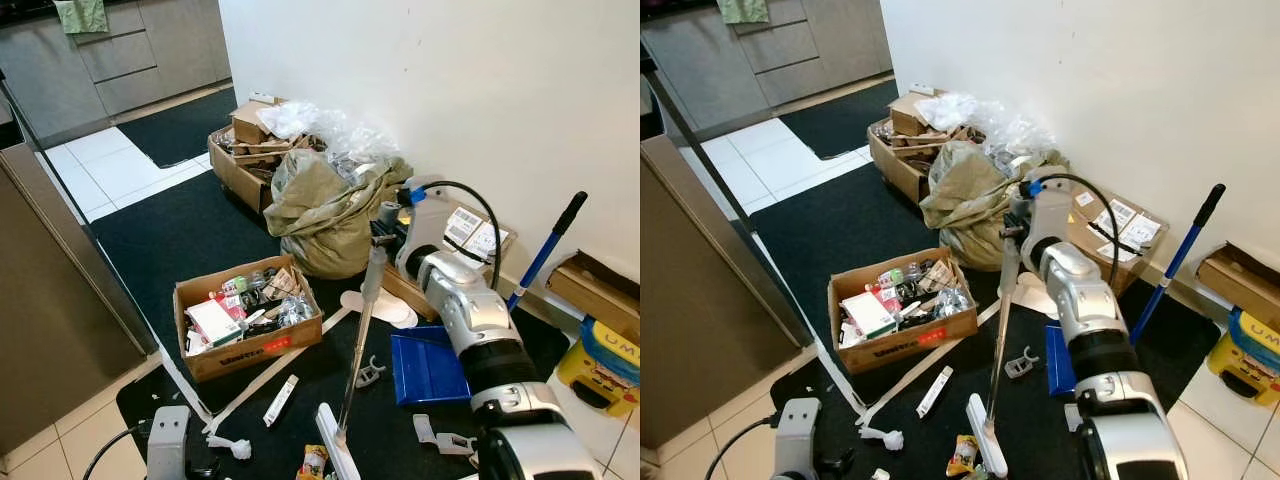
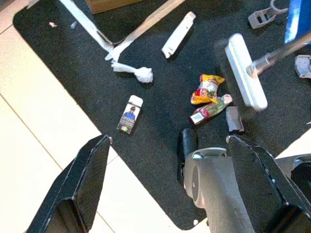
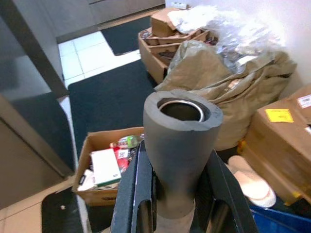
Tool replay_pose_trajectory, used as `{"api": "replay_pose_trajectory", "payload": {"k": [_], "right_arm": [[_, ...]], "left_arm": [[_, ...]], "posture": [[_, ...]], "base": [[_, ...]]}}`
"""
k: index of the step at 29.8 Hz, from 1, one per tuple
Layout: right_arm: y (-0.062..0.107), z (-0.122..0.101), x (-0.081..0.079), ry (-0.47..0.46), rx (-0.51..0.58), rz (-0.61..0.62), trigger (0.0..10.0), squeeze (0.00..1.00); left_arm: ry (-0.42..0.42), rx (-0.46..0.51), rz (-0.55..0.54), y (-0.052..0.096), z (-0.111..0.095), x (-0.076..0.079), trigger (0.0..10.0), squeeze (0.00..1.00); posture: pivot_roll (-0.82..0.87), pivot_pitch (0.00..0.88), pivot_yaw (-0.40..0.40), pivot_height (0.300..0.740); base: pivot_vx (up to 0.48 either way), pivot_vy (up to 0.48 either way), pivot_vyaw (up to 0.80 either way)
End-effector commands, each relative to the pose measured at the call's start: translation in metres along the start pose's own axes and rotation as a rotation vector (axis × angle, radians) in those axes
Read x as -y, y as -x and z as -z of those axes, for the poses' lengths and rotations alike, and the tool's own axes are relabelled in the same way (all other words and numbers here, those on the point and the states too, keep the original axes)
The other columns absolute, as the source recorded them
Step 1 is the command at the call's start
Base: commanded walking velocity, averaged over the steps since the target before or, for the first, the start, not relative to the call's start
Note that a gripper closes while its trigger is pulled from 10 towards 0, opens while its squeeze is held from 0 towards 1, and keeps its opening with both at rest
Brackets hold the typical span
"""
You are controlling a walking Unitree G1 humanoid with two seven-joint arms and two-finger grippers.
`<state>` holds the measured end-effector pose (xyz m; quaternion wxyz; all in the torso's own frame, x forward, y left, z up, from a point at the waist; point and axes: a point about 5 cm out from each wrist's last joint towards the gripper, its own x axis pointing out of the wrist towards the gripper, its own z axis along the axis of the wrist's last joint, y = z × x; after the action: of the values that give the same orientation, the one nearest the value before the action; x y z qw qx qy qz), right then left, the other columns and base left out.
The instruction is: Sweep floor
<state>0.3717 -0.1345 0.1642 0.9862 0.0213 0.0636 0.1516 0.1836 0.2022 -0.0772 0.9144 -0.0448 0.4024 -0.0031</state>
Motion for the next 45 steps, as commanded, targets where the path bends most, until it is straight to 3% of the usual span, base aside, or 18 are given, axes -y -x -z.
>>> {"api": "replay_pose_trajectory", "payload": {"k": [1,5,10,18,26,30,45], "right_arm": [[-0.001,-0.011,-0.009,-0.012,0.068,-0.042,10.0,0.00],[0.000,-0.009,-0.022,-0.041,0.100,-0.118,10.0,0.00],[0.002,-0.013,-0.025,-0.048,0.127,-0.145,10.0,0.00],[0.001,-0.014,-0.007,-0.064,0.131,0.016,10.0,0.00],[0.003,-0.008,0.003,-0.056,0.087,0.089,10.0,0.00],[0.004,-0.007,0.005,-0.056,0.086,0.106,10.0,0.00],[0.002,-0.005,-0.002,-0.075,0.080,0.100,10.0,0.00]], "left_arm": [[-0.017,-0.033,-0.023,0.004,0.007,-0.009,10.0,0.00],[-0.012,-0.037,-0.025,0.004,0.009,-0.009,10.0,0.00],[-0.010,-0.040,-0.027,0.004,0.011,-0.008,10.0,0.00],[-0.024,-0.049,-0.005,0.006,0.016,-0.008,10.0,0.00],[-0.027,-0.048,-0.004,0.006,0.014,-0.010,10.0,0.00],[-0.028,-0.049,-0.003,0.006,0.014,-0.010,10.0,0.00],[-0.030,-0.053,-0.010,0.009,0.015,-0.018,10.0,0.00]], "posture": [[-0.06,0.052,0.018,0.740],[-0.05,0.051,0.008,0.740],[-0.05,0.054,0.006,0.740],[-0.06,0.051,0.021,0.740],[-0.06,0.057,0.033,0.740],[-0.06,0.057,0.033,0.740],[-0.05,0.083,0.043,0.740]], "base": [[0.000,0.000,0.00],[0.000,0.000,0.00],[0.000,0.000,0.31],[0.063,0.000,0.10],[0.247,0.000,-0.37],[0.247,0.000,-0.79],[0.247,0.000,0.00]]}}
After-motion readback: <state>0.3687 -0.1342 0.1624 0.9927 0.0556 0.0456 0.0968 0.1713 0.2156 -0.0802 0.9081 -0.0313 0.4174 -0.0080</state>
